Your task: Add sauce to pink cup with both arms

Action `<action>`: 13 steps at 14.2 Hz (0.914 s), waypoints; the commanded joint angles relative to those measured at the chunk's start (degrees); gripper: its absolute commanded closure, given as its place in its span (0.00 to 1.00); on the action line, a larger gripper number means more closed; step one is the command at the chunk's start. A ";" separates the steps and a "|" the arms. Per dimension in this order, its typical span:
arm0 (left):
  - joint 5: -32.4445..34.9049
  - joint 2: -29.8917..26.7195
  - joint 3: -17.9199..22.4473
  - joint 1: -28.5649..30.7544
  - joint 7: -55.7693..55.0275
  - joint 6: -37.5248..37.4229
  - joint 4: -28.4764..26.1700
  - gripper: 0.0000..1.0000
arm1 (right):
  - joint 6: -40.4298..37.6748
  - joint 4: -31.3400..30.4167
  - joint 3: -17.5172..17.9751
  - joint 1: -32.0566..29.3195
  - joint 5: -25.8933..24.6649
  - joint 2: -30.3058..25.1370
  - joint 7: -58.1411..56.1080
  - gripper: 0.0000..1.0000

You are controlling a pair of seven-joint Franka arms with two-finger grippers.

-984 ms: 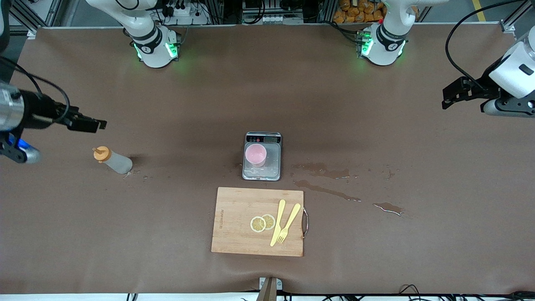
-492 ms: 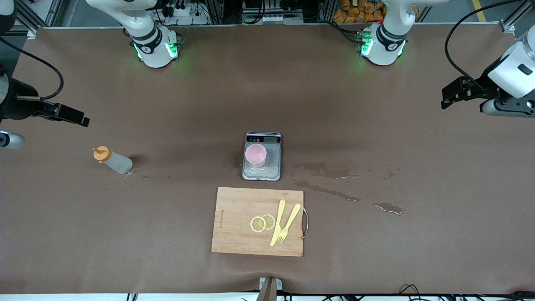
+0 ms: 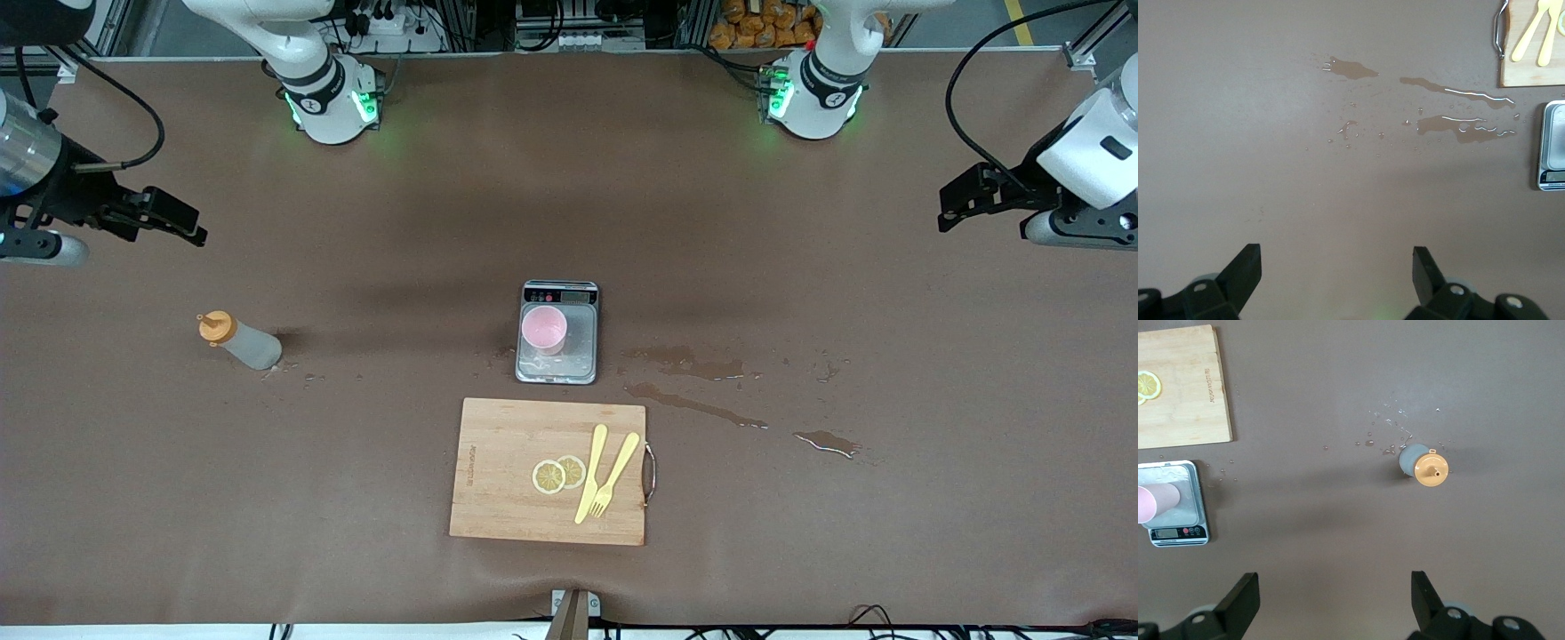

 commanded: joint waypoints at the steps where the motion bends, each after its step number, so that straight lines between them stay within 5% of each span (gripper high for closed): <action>1: 1.41 0.54 -0.11 -0.36 -0.81 0.00 0.97 0.00 | 1.90 -2.01 0.39 -1.32 -2.37 -1.40 -3.82 0.00; 13: 1.50 1.95 -0.11 -0.36 -0.90 -0.08 2.64 0.00 | -3.80 12.13 0.66 -2.03 -5.36 7.29 -4.10 0.00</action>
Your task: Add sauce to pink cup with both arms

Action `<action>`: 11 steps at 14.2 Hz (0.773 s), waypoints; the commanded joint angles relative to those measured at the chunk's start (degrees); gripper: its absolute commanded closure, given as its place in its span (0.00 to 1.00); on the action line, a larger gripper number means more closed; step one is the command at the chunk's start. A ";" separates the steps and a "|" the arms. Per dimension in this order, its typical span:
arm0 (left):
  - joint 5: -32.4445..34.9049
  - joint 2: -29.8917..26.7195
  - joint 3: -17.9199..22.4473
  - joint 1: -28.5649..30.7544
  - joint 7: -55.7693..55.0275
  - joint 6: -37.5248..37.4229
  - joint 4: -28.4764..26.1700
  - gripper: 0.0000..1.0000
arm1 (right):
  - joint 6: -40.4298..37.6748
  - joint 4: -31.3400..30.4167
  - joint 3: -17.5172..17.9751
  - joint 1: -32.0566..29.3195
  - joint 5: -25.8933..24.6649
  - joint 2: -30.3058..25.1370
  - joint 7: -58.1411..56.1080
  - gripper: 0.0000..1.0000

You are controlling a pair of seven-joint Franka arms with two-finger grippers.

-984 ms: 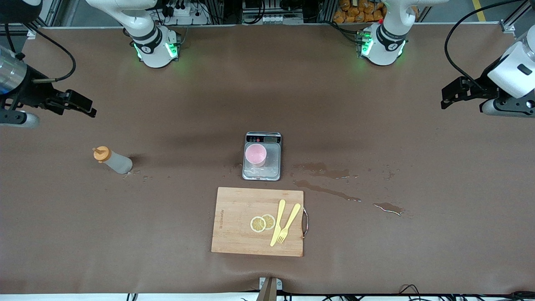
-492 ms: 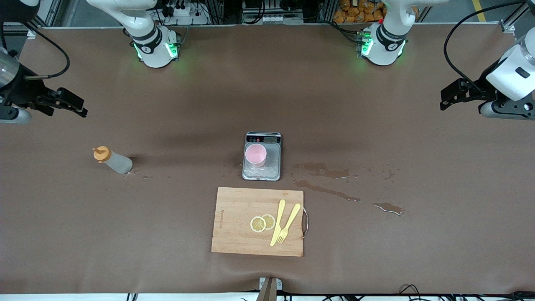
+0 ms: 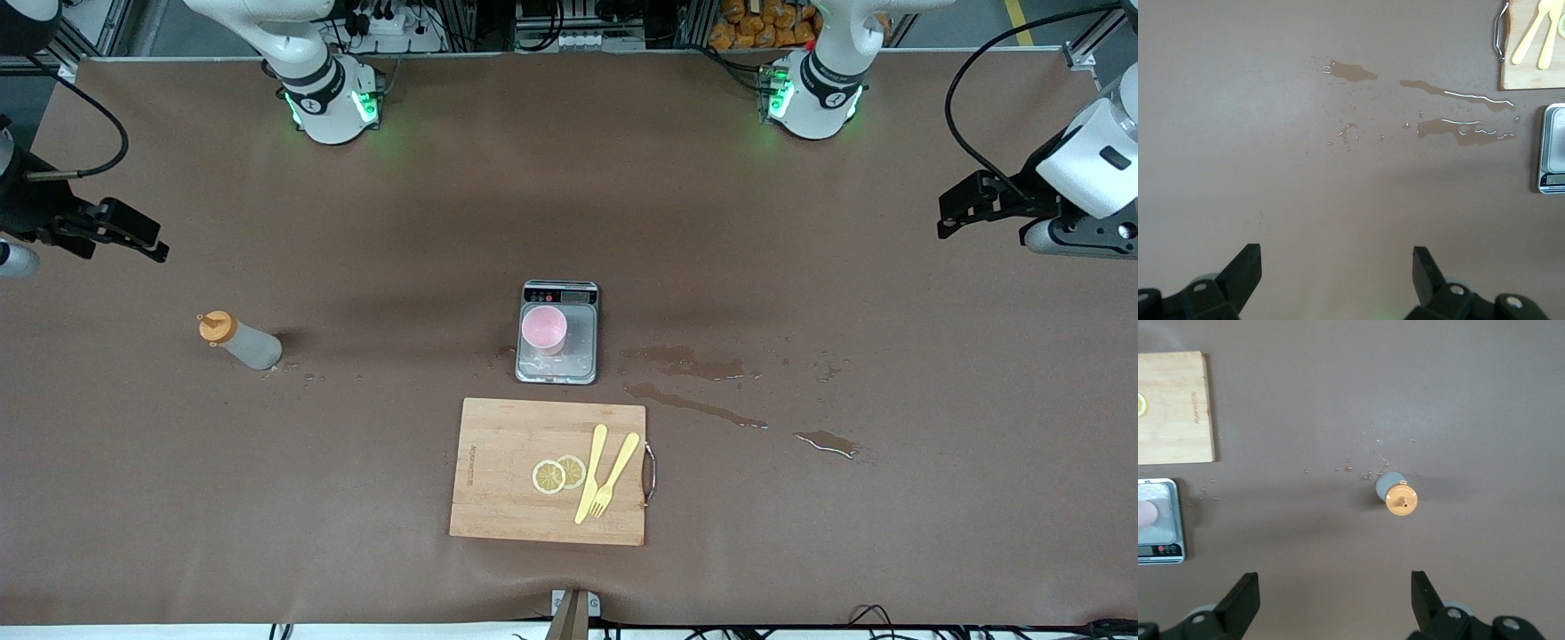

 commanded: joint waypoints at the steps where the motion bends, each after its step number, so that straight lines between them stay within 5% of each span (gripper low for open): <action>1: 1.50 0.69 -0.11 -0.35 -0.90 -0.17 1.51 0.00 | -3.73 6.54 0.57 0.19 -2.21 3.89 -0.26 0.00; 11: 1.41 0.69 -0.11 -0.27 -0.90 -0.17 1.51 0.00 | -4.44 6.11 0.66 0.36 -2.29 3.90 -0.96 0.00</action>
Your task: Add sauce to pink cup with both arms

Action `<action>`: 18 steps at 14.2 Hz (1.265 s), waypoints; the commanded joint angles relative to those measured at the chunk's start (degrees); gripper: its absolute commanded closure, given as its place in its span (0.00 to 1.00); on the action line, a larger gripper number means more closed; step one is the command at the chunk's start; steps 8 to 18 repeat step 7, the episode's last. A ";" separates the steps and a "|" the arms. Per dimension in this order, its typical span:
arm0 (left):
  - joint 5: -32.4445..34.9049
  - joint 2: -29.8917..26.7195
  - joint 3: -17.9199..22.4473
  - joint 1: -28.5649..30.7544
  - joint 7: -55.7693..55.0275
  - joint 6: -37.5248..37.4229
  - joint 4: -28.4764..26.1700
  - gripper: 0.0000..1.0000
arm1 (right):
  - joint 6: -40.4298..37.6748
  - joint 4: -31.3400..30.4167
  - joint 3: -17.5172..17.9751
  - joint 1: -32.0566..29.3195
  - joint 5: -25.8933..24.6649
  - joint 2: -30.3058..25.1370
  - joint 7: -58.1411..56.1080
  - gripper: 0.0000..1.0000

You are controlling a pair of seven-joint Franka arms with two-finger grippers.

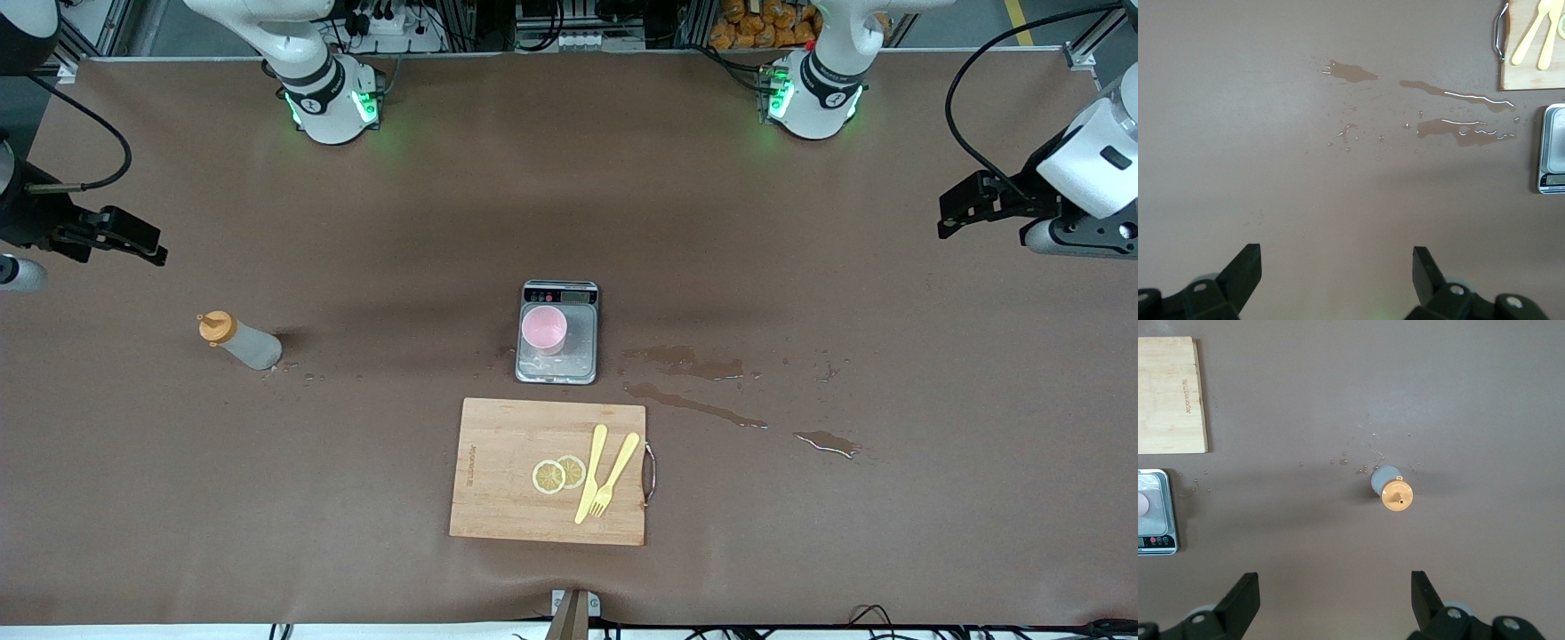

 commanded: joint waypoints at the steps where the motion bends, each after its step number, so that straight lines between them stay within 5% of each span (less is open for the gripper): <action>1: 1.41 0.67 -0.12 -0.27 -0.90 -0.17 1.45 0.00 | -1.05 1.80 0.24 0.23 -1.51 0.80 -0.68 0.00; 18: 1.41 0.67 -0.12 -0.18 -0.90 -0.17 1.45 0.00 | -0.70 1.72 0.33 0.32 -1.60 0.80 -4.18 0.00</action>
